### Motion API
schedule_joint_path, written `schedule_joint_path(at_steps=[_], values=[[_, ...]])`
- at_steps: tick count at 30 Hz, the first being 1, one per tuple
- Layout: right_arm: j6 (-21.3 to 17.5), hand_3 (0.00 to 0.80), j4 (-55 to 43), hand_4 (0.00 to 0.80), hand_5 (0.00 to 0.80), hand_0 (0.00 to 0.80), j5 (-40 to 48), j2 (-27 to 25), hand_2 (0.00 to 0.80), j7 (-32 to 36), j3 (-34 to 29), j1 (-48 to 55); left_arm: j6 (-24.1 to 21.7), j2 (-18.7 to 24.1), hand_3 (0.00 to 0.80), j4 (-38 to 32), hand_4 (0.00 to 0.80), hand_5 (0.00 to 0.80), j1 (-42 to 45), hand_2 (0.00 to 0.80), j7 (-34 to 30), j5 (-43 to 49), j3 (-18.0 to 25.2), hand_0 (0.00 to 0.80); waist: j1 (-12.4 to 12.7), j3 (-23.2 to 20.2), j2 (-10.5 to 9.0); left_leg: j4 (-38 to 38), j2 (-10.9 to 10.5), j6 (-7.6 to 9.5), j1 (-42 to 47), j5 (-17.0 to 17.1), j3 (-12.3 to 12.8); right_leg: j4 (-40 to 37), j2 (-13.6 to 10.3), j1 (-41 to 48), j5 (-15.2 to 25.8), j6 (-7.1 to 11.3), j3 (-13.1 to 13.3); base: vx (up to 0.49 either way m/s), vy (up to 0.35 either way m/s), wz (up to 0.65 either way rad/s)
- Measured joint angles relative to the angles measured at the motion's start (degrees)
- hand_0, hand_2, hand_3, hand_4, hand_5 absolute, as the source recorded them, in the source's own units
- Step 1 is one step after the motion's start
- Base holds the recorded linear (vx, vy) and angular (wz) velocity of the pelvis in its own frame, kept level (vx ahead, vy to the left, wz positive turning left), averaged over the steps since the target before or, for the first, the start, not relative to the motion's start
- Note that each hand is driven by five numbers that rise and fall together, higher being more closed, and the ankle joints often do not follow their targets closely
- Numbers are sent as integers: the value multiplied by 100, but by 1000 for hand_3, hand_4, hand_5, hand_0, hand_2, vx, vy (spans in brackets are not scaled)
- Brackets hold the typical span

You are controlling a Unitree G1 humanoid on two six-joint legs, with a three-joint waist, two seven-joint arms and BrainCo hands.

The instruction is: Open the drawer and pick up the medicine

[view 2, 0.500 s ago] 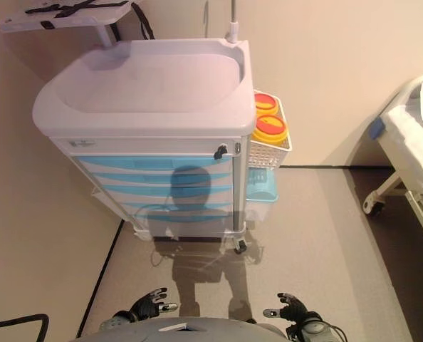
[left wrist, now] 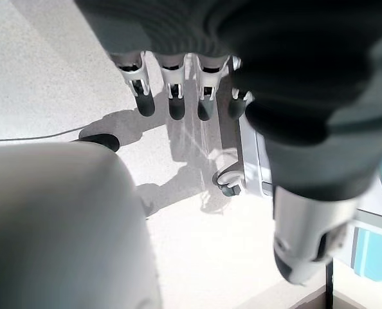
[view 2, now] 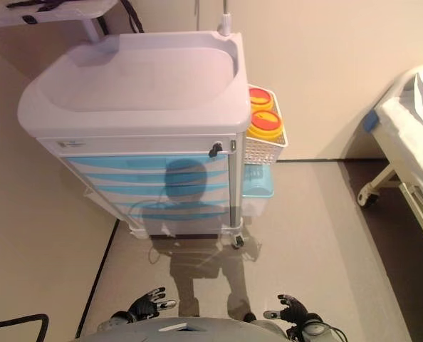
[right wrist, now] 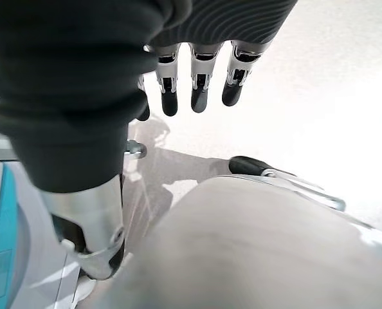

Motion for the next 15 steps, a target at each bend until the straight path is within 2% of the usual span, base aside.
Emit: schedule_joint_path(at_steps=[3,8,12,15], values=[[-4,0,-3,0,0,0,8,-16,0,-1,-2,-61,-2,8,0,3,0,0,-92,0,7,-152,94,0,-5,151,-10,52,-2,11,-75,-9,97,93,1,-137,0,1,96,-15,31,-15],[-53,0,-67,0,0,0,40,-54,0,-4,2,-398,-12,69,0,5,0,0,-424,0,62,-575,104,0,-8,489,-34,367,-28,44,-627,-29,266,640,-18,-888,-21,27,300,-120,21,-22],[-122,0,-88,0,0,0,243,-57,0,-28,3,-705,-65,174,0,3,0,0,-794,0,55,-1019,171,0,-46,886,-143,647,-60,74,-992,-49,427,1087,-30,-1415,-70,74,476,-98,43,-22],[-172,0,-117,0,0,0,254,-70,0,-37,5,-850,-317,188,0,-60,0,0,-1079,0,-1,-1489,326,0,-99,1159,-227,968,-123,113,-1338,-129,545,1496,-41,-1869,-136,99,607,-112,45,-19]])
